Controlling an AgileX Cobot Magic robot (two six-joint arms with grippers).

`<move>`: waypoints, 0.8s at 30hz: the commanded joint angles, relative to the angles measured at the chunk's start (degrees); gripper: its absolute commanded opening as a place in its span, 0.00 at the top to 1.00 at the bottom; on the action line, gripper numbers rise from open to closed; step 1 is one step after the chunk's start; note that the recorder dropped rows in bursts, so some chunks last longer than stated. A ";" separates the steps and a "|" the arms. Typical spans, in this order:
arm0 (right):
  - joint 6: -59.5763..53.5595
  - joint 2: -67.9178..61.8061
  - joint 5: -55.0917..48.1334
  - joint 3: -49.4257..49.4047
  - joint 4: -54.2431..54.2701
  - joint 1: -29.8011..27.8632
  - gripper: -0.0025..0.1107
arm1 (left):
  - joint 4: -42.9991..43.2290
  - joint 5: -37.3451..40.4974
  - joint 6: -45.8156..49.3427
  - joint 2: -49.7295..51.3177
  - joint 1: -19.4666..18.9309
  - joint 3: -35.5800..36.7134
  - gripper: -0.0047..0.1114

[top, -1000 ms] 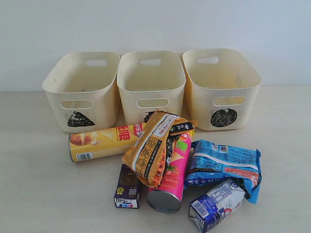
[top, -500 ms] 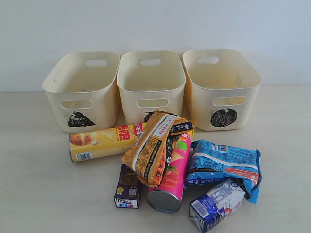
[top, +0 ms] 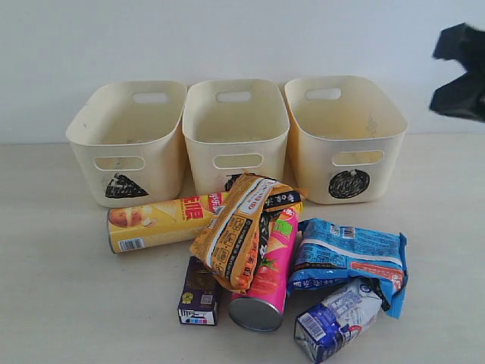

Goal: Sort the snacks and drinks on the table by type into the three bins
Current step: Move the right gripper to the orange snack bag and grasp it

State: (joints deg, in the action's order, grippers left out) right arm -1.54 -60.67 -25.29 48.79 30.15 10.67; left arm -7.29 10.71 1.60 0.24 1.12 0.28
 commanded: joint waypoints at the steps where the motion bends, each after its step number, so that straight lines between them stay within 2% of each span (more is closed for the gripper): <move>1: -14.85 -8.70 -11.73 5.55 11.74 0.46 0.98 | -0.38 -0.34 -0.50 -0.24 -0.22 -0.28 0.93; 5: -18.99 -17.30 -21.09 10.36 14.88 0.46 0.97 | -0.38 -0.34 -0.50 -0.24 -0.22 -0.28 0.93; 8: -21.19 -23.07 -24.65 12.05 17.97 0.46 0.82 | -0.38 -0.34 -0.50 -0.24 -0.22 -0.28 0.93; 10: -24.17 -25.80 -25.70 12.46 22.11 0.46 0.64 | -0.38 -0.34 -0.50 -0.24 -0.22 -0.28 0.93; 13: -28.49 -28.35 -25.00 12.46 27.49 1.48 0.30 | -0.38 -0.34 -0.50 -0.24 -0.22 -0.28 0.93; 15: -29.56 -29.86 -22.78 12.46 28.54 2.79 0.19 | -0.38 -0.34 -0.50 -0.24 -0.22 -0.28 0.93; 24: -31.41 -37.29 -12.54 13.39 29.57 7.39 0.18 | -0.38 -0.34 -0.50 -0.24 -0.22 -0.28 0.93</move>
State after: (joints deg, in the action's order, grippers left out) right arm -31.61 -96.20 -40.29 61.07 58.85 17.26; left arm -7.29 10.71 1.60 0.24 1.12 0.28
